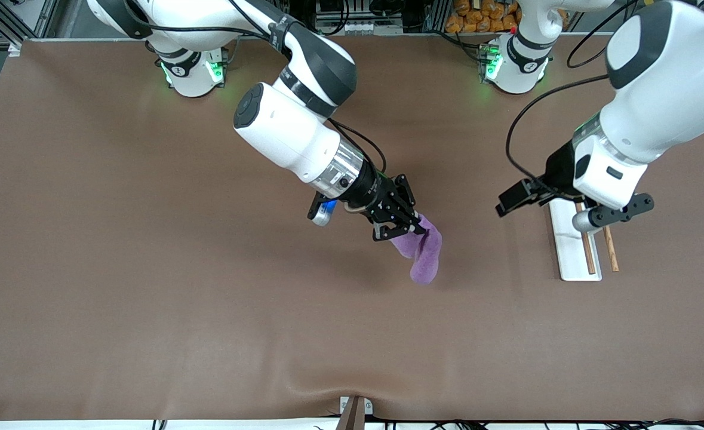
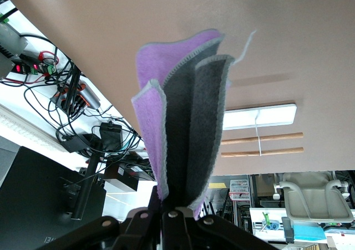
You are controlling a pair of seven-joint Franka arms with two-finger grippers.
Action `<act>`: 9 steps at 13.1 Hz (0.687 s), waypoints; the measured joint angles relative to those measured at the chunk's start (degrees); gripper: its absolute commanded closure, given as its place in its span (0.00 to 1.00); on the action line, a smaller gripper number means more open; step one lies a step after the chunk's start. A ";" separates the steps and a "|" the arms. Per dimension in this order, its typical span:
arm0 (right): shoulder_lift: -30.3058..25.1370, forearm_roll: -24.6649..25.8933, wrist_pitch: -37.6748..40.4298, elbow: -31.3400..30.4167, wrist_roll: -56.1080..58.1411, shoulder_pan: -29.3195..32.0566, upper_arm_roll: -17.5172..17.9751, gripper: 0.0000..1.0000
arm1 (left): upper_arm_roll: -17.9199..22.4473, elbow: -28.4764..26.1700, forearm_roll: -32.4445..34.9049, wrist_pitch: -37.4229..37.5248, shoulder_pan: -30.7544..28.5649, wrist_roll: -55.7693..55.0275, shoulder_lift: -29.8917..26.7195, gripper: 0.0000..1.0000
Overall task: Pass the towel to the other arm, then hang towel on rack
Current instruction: 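Hold the towel with the right gripper while the left gripper reaches it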
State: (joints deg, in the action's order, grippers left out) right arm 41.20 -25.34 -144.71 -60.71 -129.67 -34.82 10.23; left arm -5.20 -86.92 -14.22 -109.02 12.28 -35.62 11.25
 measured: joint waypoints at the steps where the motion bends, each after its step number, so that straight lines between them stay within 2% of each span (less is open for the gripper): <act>1: 0.01 0.97 0.04 -0.03 0.00 -0.24 0.00 1.00 | -0.01 0.09 -1.13 -2.15 0.48 -2.66 0.77 0.12; 7: 0.26 3.22 0.04 -0.23 -0.19 -1.57 -0.09 1.00 | -0.05 4.16 -3.30 -4.74 4.35 -24.78 5.01 0.46; 9: 0.32 3.61 0.04 -0.30 -0.19 -2.00 -0.10 1.00 | -0.05 4.39 -5.18 -4.75 4.85 -31.84 5.19 0.50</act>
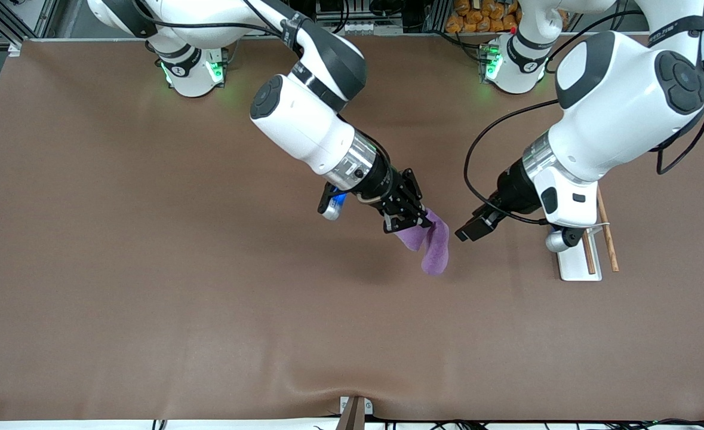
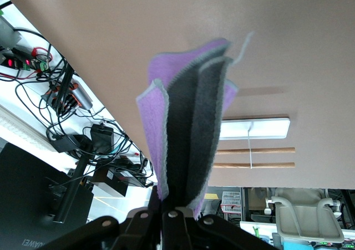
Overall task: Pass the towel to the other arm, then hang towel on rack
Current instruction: 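Hold the towel with the right gripper while the left gripper reaches it, then close the left gripper on the hanging towel beside the right gripper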
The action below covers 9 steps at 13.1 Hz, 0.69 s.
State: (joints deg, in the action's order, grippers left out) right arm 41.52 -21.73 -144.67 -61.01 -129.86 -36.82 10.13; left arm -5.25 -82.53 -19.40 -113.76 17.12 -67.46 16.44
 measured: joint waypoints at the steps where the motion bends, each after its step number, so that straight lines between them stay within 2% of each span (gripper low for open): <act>1: 0.02 0.16 0.00 0.00 -0.01 -0.08 -0.05 1.00 | 0.00 0.02 -1.39 0.00 0.21 -3.32 0.00 0.51; 6: 0.05 0.32 0.01 -0.01 -0.01 -0.09 -0.32 1.00 | -0.02 0.04 -2.66 0.01 1.17 -15.40 0.05 0.51; 9: 0.05 0.37 0.02 -0.01 -0.01 -0.14 -0.32 1.00 | -0.03 0.03 -2.68 0.02 1.77 -18.21 0.41 0.58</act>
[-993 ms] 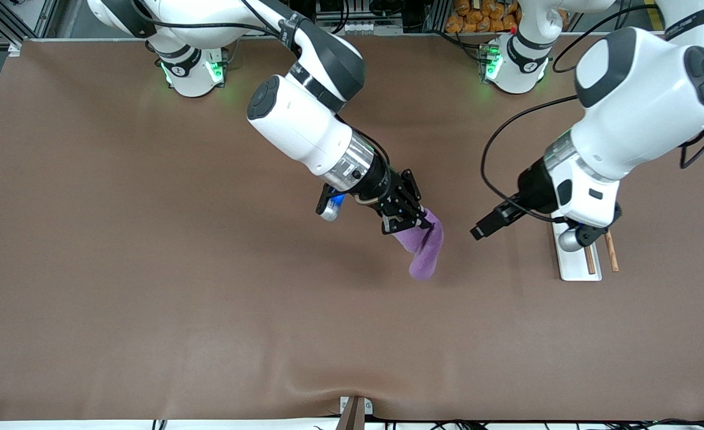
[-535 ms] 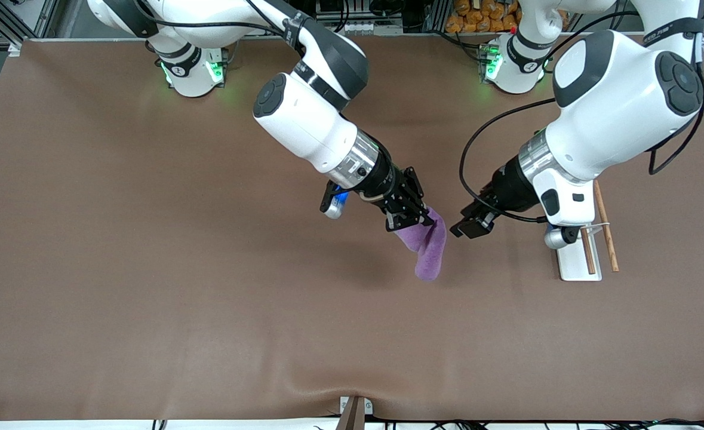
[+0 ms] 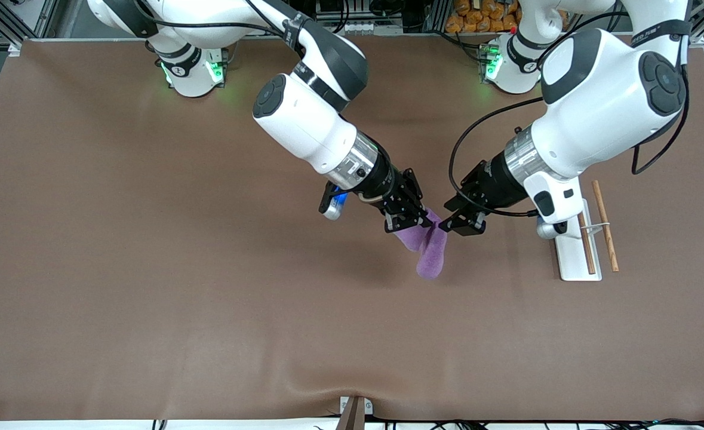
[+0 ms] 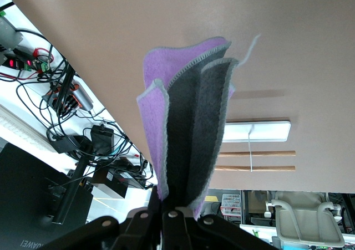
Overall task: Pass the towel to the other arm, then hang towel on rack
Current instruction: 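Close the left gripper on the hanging towel beside the right gripper, then open the right gripper while the left gripper pulls the towel away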
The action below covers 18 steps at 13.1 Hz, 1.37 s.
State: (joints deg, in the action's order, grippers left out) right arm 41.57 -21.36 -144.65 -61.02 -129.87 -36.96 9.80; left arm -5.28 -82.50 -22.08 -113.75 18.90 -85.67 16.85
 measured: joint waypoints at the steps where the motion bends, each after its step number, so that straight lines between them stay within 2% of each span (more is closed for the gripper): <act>1: 0.00 0.00 0.00 0.00 0.00 -0.01 0.00 1.00 | 0.00 -0.01 0.00 0.01 0.03 -0.35 0.23 0.59; 7: 0.00 0.09 0.02 0.00 0.00 -0.03 -0.01 1.00 | 0.02 -0.01 0.00 0.02 0.04 -1.36 2.02 0.65; 9: 0.01 0.10 0.02 0.00 0.00 -0.03 -0.02 1.00 | 0.00 -0.01 0.00 0.02 0.11 -1.76 2.29 0.75; 11: 0.01 0.11 0.02 0.00 0.00 -0.03 -0.06 1.00 | 0.00 -0.01 0.00 0.02 0.51 -2.40 2.45 0.77; 13: 0.01 0.12 0.05 -0.01 0.00 -0.03 -0.09 1.00 | 0.02 -0.01 0.00 0.02 0.65 -2.47 2.48 0.99; 18: 0.01 0.12 0.13 -0.01 0.00 -0.04 -0.09 1.00 | 0.15 0.05 0.00 -0.06 0.65 -2.43 2.48 1.00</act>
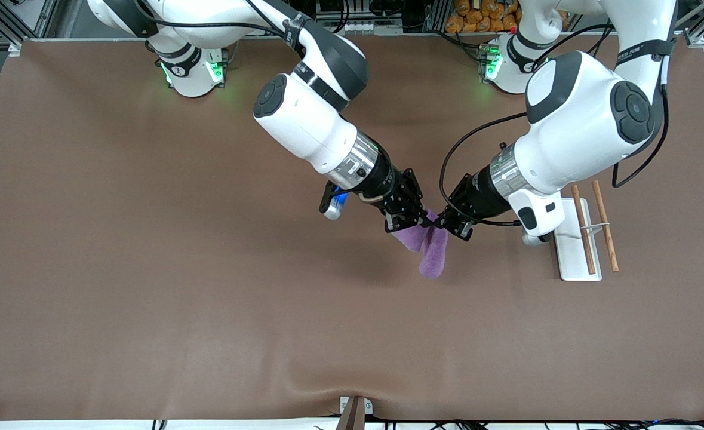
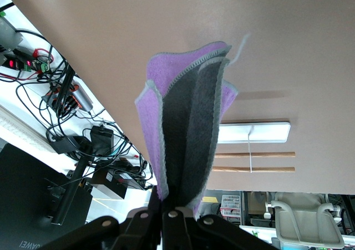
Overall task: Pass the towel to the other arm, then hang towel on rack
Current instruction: 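Open the right gripper while the left gripper pulls the towel away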
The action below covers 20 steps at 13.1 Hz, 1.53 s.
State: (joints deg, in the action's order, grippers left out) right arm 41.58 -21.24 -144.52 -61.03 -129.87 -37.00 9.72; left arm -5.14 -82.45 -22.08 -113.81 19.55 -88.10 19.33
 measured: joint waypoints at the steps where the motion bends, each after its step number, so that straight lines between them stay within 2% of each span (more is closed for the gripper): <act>1: 0.00 0.00 0.00 0.00 0.00 0.00 0.00 1.00 | 0.00 0.02 0.00 0.00 0.00 0.28 0.00 1.00; 2: 0.00 0.00 -0.01 0.01 0.00 0.00 0.00 0.47 | 0.01 0.05 0.00 0.00 -0.02 0.89 0.00 1.00; 3: 0.00 0.00 -0.01 0.01 -0.04 0.01 -0.04 0.13 | 0.04 0.17 0.00 0.00 -0.10 1.79 0.00 1.00; 4: 0.00 0.00 -0.01 0.01 -0.11 0.02 -0.14 0.00 | 0.10 0.32 0.00 0.02 -0.22 2.69 0.00 1.00; 7: 0.00 0.00 0.46 0.02 -0.13 0.14 -0.60 0.00 | 0.63 0.53 0.00 0.97 -1.04 5.60 0.00 1.00; 9: -0.01 0.31 1.46 0.09 0.14 0.56 -0.80 0.00 | 0.82 0.58 0.00 3.72 -2.57 11.25 -0.01 1.00; 12: -0.08 5.21 2.56 0.38 1.24 0.83 -0.83 0.00 | 1.06 0.59 0.18 8.94 -5.75 22.45 0.00 1.00; 18: -1.07 6.56 18.37 1.16 7.66 2.77 -0.38 0.00 | 1.27 -1.04 5.63 16.30 -12.59 43.74 0.64 1.00; 20: -1.83 6.60 20.21 1.59 7.93 2.76 -0.26 0.00 | 1.32 -2.59 6.19 16.70 -14.80 49.40 0.79 1.00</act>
State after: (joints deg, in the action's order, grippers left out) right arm 39.75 -14.63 -124.30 -59.43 -121.93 -34.24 9.46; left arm -3.81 -85.04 -15.89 -97.11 4.75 -38.70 20.12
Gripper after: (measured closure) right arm 0.000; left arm 0.982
